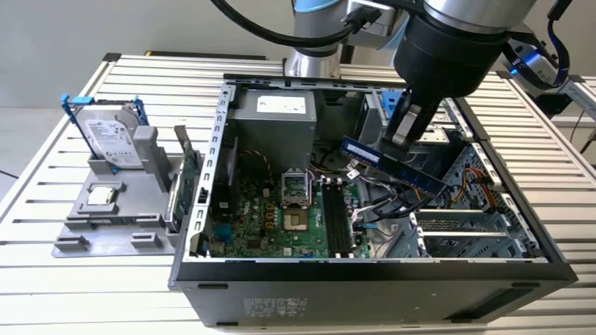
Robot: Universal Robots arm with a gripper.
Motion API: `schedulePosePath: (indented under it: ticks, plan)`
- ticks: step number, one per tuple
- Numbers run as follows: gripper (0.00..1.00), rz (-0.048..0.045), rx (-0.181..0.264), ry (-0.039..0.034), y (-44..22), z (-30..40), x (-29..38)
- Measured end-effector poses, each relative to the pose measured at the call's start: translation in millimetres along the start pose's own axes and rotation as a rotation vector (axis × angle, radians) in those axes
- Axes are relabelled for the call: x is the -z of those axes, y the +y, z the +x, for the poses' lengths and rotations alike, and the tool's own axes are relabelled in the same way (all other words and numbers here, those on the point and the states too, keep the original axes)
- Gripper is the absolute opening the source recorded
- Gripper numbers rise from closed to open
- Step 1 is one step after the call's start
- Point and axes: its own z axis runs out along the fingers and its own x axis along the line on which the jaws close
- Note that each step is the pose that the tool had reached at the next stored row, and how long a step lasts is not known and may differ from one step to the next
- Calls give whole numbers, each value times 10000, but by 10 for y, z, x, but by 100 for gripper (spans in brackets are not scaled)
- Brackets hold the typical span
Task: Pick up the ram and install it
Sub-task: 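Insert the ram into the slot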
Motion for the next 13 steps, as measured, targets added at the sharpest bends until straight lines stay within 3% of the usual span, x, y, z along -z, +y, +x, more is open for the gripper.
schedulePosePath:
  ticks: [13]
  plan:
    - [0, 7, -730, -23, 0, 0, 0]
